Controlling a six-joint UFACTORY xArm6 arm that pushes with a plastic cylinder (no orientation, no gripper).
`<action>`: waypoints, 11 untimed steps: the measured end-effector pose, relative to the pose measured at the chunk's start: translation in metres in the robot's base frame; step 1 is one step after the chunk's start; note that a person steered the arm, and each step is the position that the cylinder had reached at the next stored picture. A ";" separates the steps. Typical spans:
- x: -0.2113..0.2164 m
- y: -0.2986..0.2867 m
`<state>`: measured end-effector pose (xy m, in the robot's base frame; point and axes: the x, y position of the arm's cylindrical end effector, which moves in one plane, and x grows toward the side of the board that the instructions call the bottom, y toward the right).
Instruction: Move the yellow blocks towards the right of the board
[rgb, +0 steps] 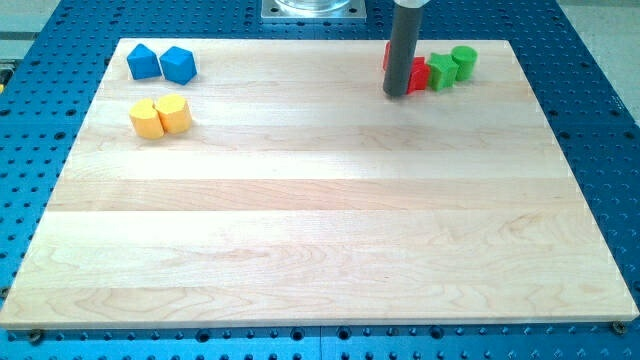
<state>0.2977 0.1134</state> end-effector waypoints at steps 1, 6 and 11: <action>0.031 -0.066; 0.067 -0.338; 0.052 -0.196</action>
